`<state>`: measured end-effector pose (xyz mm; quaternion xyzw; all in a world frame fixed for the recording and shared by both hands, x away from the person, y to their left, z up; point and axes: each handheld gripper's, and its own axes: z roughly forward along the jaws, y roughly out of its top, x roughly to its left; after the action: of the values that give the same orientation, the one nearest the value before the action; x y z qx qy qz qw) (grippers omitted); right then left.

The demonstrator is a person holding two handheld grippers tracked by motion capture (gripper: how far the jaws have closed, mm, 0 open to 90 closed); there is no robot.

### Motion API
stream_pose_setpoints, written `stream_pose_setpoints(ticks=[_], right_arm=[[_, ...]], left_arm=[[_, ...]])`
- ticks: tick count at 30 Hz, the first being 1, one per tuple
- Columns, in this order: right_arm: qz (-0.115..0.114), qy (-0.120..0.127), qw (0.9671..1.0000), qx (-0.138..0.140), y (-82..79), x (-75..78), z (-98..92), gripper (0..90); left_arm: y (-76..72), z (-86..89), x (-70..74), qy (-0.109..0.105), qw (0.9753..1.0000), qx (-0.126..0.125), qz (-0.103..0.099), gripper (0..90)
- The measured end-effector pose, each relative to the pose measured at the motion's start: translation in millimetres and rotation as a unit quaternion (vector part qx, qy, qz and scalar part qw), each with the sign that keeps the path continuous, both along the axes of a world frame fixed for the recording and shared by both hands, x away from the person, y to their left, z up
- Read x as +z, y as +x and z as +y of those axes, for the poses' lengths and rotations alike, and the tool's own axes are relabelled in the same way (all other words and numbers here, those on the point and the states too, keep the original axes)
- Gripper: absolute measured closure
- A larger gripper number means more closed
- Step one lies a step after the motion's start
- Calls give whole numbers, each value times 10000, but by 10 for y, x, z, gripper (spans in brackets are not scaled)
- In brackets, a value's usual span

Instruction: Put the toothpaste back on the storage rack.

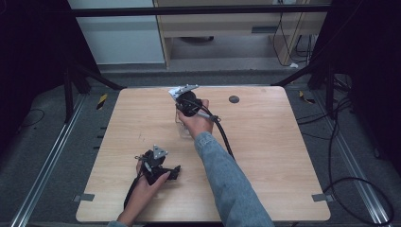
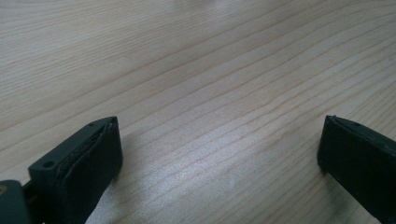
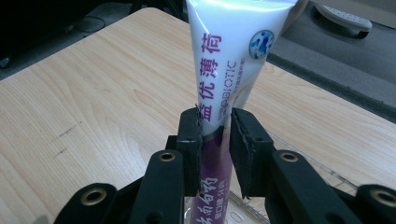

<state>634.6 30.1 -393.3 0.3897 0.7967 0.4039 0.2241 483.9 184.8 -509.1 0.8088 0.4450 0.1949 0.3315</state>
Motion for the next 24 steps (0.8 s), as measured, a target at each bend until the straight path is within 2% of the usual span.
stream_pose_setpoints(ticks=[24], right_arm=[[20,-10,10000,92,-24,28,9,726]], left_arm=[[1,0,0,3,10000,-1,-1,0]])
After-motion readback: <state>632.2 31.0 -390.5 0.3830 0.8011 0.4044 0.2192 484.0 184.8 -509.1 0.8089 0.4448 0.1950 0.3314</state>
